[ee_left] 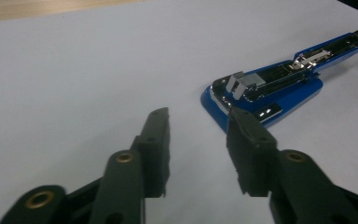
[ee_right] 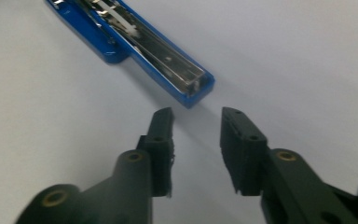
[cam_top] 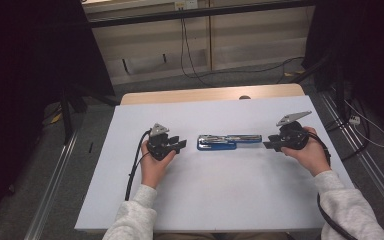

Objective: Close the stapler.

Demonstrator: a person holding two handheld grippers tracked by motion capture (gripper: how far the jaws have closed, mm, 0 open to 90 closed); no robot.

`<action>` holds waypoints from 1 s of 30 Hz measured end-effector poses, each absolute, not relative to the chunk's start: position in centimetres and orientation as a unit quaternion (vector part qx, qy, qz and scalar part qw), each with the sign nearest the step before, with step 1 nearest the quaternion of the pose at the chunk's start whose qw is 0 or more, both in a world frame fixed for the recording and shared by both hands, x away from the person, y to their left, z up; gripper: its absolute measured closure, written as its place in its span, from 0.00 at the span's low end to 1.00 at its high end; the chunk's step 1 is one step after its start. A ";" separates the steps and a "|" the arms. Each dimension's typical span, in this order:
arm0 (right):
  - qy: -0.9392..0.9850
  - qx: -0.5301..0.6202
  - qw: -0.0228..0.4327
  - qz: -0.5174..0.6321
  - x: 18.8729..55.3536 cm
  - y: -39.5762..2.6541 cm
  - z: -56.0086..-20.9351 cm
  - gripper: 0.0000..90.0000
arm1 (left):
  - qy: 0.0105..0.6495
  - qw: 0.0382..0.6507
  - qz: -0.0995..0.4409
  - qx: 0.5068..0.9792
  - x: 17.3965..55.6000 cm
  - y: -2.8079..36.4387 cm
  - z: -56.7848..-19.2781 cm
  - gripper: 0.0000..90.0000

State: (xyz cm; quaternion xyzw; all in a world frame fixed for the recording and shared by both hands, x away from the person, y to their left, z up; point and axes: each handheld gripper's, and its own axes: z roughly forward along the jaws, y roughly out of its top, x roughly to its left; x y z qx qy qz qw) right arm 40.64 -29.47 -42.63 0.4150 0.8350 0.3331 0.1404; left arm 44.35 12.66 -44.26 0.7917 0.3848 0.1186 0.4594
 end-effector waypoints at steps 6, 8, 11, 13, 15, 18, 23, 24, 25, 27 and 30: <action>0.834 0.428 0.146 0.316 40.9 -29.2 -43.3 0.97 | 0.378 0.447 0.111 0.803 45.1 11.5 -44.6 0.91; 0.835 0.428 0.144 0.314 40.9 -29.1 -43.5 0.99 | 0.380 0.443 0.109 0.805 45.3 11.3 -44.7 0.95; 0.838 0.427 0.142 0.309 40.9 -29.1 -43.7 0.99 | 0.379 0.441 0.106 0.807 45.4 11.2 -44.8 0.97; 0.839 0.428 0.140 0.306 41.0 -29.1 -44.1 1.00 | 0.383 0.434 0.103 0.809 45.6 10.8 -45.0 0.98; 0.838 0.429 0.139 0.306 41.0 -29.1 -44.2 1.00 | 0.383 0.433 0.102 0.809 45.6 10.6 -45.1 0.99; 0.836 0.434 0.134 0.308 41.1 -28.9 -44.5 1.00 | 0.377 0.421 0.099 0.819 45.8 10.1 -45.5 1.00; 0.839 0.431 0.137 0.303 41.2 -28.6 -44.7 1.00 | 0.373 0.414 0.096 0.825 46.0 9.4 -45.8 1.00; 0.840 0.431 0.136 0.300 41.3 -28.7 -44.8 1.00 | 0.373 0.412 0.098 0.826 46.0 9.2 -45.9 1.00; 0.840 0.431 0.136 0.300 41.3 -28.7 -44.8 1.00 | 0.373 0.412 0.098 0.826 46.0 9.2 -45.9 1.00; 0.839 0.432 0.135 0.301 41.3 -28.7 -44.9 1.00 | 0.373 0.411 0.098 0.826 46.1 9.1 -45.9 1.00; 0.838 0.434 0.135 0.304 41.3 -28.8 -44.9 1.00 | 0.376 0.408 0.098 0.826 46.3 9.0 -46.0 1.00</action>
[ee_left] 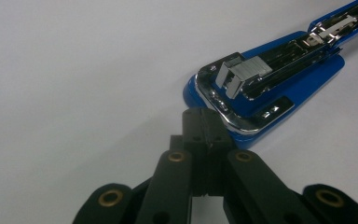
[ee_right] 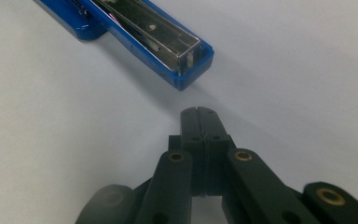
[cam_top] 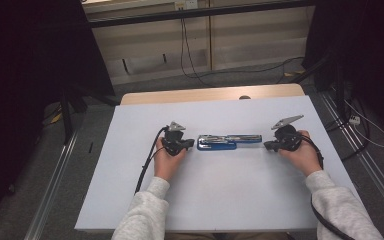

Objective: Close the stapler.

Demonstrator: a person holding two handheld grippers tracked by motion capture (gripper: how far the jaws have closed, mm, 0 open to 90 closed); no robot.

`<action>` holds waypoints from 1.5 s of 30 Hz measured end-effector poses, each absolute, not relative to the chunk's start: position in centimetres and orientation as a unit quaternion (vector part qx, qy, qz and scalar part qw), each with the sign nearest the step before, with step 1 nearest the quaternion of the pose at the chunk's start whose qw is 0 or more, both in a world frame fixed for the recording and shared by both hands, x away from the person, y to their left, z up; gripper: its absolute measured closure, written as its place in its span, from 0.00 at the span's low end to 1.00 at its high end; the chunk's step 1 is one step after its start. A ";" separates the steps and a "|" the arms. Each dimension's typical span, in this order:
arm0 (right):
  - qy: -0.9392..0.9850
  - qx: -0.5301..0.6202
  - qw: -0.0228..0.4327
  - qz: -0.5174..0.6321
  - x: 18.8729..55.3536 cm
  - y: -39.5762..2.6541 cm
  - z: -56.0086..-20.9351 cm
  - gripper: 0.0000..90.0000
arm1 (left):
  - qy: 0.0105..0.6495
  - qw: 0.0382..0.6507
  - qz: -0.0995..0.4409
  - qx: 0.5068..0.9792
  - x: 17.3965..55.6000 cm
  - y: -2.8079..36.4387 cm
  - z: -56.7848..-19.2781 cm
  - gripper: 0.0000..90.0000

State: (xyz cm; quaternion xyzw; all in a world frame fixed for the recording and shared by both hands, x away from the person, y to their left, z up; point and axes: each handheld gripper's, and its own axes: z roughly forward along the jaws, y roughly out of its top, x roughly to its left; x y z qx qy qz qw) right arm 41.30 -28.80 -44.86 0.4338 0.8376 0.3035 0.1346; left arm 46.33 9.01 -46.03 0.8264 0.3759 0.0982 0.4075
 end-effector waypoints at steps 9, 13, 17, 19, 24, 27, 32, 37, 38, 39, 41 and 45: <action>0.838 0.433 0.132 0.304 41.4 -28.7 -45.0 1.00 | 0.371 0.396 0.100 0.834 46.5 8.5 -46.3 1.00; 0.837 0.434 0.133 0.305 41.4 -28.6 -45.0 1.00 | 0.369 0.397 0.098 0.835 46.6 8.2 -46.5 1.00; 0.836 0.435 0.134 0.307 41.5 -28.5 -45.1 1.00 | 0.365 0.395 0.101 0.837 46.7 8.0 -46.5 1.00; 0.835 0.436 0.134 0.307 41.5 -28.5 -45.1 1.00 | 0.366 0.399 0.100 0.835 46.7 7.9 -46.6 1.00; 0.831 0.439 0.134 0.315 41.8 -28.3 -45.2 1.00 | 0.373 0.400 0.101 0.831 46.6 7.8 -46.6 1.00; 0.830 0.439 0.134 0.316 41.9 -28.2 -45.3 1.00 | 0.369 0.398 0.105 0.833 46.6 7.8 -46.6 1.00; 0.830 0.439 0.136 0.316 42.1 -27.8 -45.3 1.00 | 0.369 0.397 0.107 0.834 46.6 7.7 -46.6 1.00; 0.830 0.438 0.132 0.320 42.1 -27.7 -45.3 1.00 | 0.369 0.397 0.108 0.833 46.6 7.7 -46.6 1.00; 0.829 0.439 0.131 0.320 42.1 -27.6 -45.2 1.00 | 0.369 0.397 0.108 0.833 46.5 7.7 -46.6 1.00; 0.829 0.439 0.132 0.320 42.1 -27.6 -45.2 1.00 | 0.369 0.397 0.108 0.833 46.6 7.7 -46.6 1.00; 0.830 0.436 0.133 0.322 42.1 -27.6 -45.2 1.00 | 0.369 0.397 0.108 0.833 46.5 7.7 -46.6 1.00; 0.826 0.435 0.135 0.333 42.1 -27.5 -44.9 1.00 | 0.369 0.397 0.108 0.834 46.5 7.7 -46.6 1.00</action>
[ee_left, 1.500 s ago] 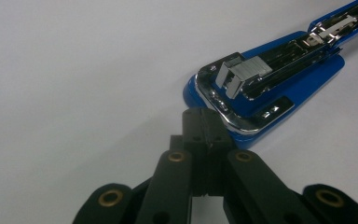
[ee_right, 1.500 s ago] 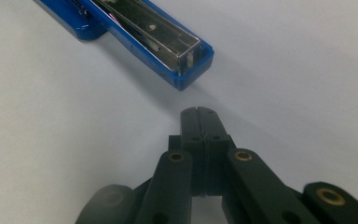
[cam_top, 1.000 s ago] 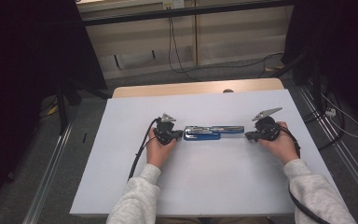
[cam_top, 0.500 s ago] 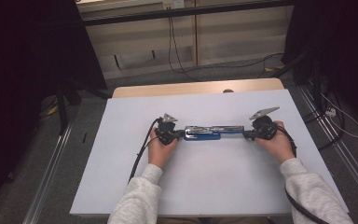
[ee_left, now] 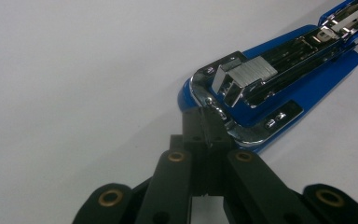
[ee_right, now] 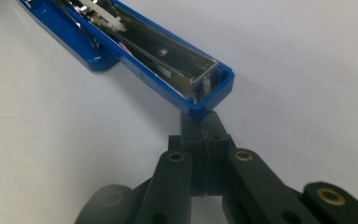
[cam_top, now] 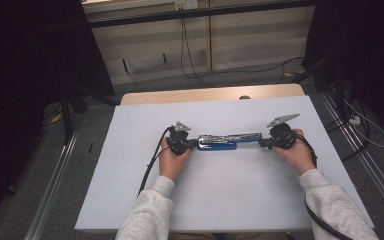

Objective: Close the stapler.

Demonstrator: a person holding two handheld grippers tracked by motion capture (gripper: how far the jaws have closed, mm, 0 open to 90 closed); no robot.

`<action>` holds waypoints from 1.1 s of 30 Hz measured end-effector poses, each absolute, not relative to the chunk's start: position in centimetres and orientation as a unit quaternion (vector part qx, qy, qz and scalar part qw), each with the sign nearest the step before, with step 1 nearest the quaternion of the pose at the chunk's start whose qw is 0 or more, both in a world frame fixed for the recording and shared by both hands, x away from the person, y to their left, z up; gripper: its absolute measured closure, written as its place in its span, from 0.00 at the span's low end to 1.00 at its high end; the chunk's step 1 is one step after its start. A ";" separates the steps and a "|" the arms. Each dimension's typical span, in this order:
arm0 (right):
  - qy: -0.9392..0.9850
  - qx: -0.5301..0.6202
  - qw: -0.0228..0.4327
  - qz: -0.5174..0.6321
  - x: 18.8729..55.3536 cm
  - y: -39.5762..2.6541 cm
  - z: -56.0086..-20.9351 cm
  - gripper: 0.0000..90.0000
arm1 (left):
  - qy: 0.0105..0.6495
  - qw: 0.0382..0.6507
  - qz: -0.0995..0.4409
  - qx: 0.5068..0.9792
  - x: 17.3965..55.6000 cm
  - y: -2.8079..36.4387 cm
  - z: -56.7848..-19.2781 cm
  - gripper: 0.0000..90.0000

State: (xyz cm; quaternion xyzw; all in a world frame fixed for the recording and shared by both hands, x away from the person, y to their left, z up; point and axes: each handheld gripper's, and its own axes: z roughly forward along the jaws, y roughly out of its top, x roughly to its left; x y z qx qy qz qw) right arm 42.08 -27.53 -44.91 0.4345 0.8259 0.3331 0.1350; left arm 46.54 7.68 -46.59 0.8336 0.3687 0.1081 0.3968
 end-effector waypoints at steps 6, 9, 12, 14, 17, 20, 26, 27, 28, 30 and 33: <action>0.825 0.431 0.137 0.340 42.1 -27.4 -44.7 1.00 | 0.367 0.396 0.111 0.834 46.5 7.7 -46.6 1.00; 0.824 0.427 0.137 0.347 42.1 -27.2 -44.5 1.00 | 0.367 0.395 0.112 0.835 46.5 7.7 -46.6 1.00; 0.824 0.426 0.137 0.349 42.1 -27.0 -44.5 1.00 | 0.367 0.396 0.111 0.834 46.5 7.7 -46.6 1.00; 0.824 0.424 0.137 0.350 42.1 -26.9 -44.4 0.99 | 0.368 0.396 0.110 0.834 46.5 7.6 -46.6 1.00; 0.823 0.424 0.137 0.351 42.1 -26.9 -44.4 0.96 | 0.367 0.396 0.112 0.834 46.5 7.7 -46.6 1.00; 0.819 0.429 0.136 0.356 42.1 -26.9 -44.4 0.87 | 0.366 0.394 0.114 0.835 46.5 7.7 -46.6 1.00; 0.806 0.438 0.126 0.378 42.0 -26.7 -44.6 0.63 | 0.382 0.398 0.117 0.826 46.6 8.1 -46.4 0.83; 0.804 0.439 0.122 0.381 42.0 -26.7 -44.6 0.61 | 0.385 0.401 0.118 0.822 46.6 8.3 -46.2 0.77; 0.803 0.440 0.117 0.385 41.9 -26.7 -44.6 0.58 | 0.385 0.401 0.118 0.822 46.6 8.3 -46.2 0.71; 0.801 0.444 0.115 0.385 41.9 -26.7 -44.6 0.53 | 0.392 0.407 0.115 0.817 46.5 8.8 -46.0 0.65; 0.798 0.444 0.116 0.392 41.4 -26.6 -44.6 0.39 | 0.397 0.422 0.101 0.809 46.1 9.6 -45.4 0.54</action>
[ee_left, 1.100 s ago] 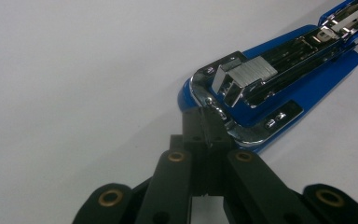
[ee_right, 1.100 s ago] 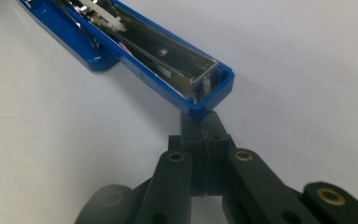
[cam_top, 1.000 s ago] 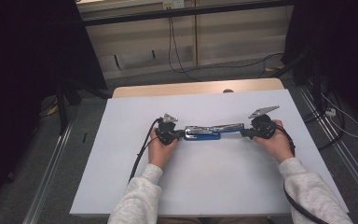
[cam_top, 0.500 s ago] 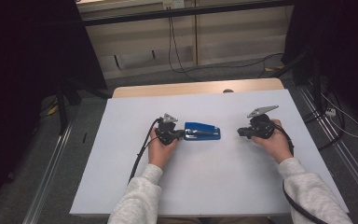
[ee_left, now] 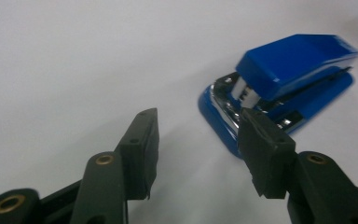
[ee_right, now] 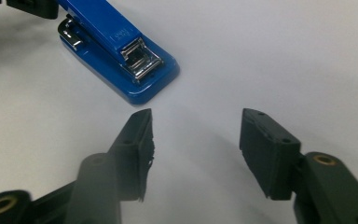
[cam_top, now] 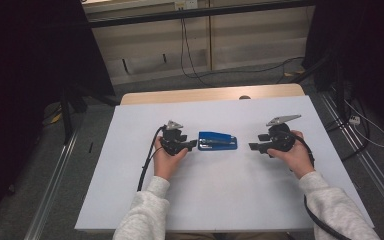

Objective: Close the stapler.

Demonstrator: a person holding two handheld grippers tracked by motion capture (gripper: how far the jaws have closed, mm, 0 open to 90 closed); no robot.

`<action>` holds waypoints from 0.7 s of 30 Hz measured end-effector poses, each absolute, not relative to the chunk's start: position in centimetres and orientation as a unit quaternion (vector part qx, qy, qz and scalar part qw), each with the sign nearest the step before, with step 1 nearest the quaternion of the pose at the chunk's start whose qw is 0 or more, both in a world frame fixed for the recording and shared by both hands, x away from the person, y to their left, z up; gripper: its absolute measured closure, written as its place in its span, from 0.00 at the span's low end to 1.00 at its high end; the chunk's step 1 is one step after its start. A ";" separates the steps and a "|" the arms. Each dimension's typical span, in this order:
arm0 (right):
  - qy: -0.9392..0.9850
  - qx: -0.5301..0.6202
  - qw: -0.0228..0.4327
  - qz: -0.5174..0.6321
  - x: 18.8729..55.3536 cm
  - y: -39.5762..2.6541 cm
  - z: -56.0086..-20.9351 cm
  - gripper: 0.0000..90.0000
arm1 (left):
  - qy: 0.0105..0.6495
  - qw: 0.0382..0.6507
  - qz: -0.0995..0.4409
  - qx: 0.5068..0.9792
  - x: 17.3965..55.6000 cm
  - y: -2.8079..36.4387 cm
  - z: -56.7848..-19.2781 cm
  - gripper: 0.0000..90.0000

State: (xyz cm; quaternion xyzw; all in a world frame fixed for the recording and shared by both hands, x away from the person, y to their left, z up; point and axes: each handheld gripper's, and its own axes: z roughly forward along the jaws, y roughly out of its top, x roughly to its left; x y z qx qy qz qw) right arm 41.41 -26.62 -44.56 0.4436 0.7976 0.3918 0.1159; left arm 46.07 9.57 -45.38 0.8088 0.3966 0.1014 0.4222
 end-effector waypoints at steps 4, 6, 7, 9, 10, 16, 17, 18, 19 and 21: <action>0.790 0.449 0.111 0.402 40.9 -26.6 -44.4 0.27 | 0.393 0.442 0.088 0.802 45.3 10.4 -44.5 0.35; 0.785 0.452 0.111 0.408 40.7 -26.7 -44.2 0.24 | 0.390 0.456 0.081 0.796 44.6 11.0 -43.9 0.29; 0.785 0.452 0.111 0.408 40.7 -26.7 -44.2 0.24 | 0.390 0.456 0.081 0.796 44.6 11.0 -43.9 0.27; 0.782 0.454 0.110 0.412 40.3 -26.7 -44.1 0.19 | 0.381 0.459 0.083 0.798 44.2 11.3 -43.5 0.24; 0.783 0.453 0.109 0.412 40.1 -26.6 -44.0 0.19 | 0.379 0.460 0.082 0.799 44.0 11.6 -43.3 0.21; 0.796 0.436 0.110 0.405 38.6 -26.4 -44.0 0.16 | 0.372 0.465 0.081 0.799 43.3 12.3 -43.1 0.15; 0.798 0.433 0.111 0.405 38.3 -26.4 -44.0 0.16 | 0.370 0.466 0.079 0.800 43.2 12.4 -43.1 0.15; 0.802 0.428 0.111 0.402 37.8 -26.4 -44.0 0.16 | 0.369 0.466 0.079 0.800 42.9 12.6 -43.0 0.14; 0.802 0.428 0.111 0.402 37.8 -26.4 -44.0 0.16 | 0.369 0.466 0.079 0.800 42.9 12.6 -43.0 0.14; 0.802 0.425 0.109 0.406 37.4 -26.5 -43.8 0.16 | 0.365 0.465 0.084 0.802 42.6 12.8 -42.9 0.14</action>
